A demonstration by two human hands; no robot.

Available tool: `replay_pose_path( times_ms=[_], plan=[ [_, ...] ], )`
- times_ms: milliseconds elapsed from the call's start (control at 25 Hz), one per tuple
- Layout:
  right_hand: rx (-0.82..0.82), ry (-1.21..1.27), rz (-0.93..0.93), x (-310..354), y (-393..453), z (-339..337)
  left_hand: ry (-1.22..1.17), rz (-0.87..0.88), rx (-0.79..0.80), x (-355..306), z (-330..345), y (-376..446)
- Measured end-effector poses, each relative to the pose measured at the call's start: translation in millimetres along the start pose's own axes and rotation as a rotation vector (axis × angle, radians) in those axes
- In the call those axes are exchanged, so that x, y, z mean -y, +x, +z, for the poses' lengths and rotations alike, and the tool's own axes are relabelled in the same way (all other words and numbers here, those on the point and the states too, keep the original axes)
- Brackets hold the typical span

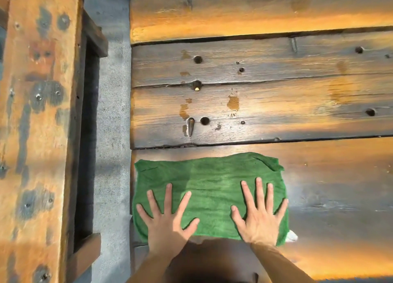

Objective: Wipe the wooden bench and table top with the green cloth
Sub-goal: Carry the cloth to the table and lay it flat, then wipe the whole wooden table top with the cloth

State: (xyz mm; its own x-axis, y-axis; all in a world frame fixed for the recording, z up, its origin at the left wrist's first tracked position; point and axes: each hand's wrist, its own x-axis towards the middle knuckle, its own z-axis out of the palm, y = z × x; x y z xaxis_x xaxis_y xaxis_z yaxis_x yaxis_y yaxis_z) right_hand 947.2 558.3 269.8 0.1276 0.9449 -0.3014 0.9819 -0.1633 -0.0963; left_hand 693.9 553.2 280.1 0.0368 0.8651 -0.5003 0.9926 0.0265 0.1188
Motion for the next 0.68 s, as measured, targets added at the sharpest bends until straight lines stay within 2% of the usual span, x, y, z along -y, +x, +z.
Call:
replay_pose_path(
  times_ms=[280,480,680],
  plan=[
    [-0.025,-0.001,-0.037,18.3,114.9,-24.4,0.029,-0.051,-0.072,-3.9,-44.3,88.4],
    [-0.107,0.013,-0.009,37.3,198.0,-47.0,0.018,-0.052,-0.17,-4.3,-87.9,176.2],
    [-0.085,0.023,-0.033,58.0,299.8,-79.3,0.053,-0.06,-0.223,1.3,-142.1,267.0]
  ],
)
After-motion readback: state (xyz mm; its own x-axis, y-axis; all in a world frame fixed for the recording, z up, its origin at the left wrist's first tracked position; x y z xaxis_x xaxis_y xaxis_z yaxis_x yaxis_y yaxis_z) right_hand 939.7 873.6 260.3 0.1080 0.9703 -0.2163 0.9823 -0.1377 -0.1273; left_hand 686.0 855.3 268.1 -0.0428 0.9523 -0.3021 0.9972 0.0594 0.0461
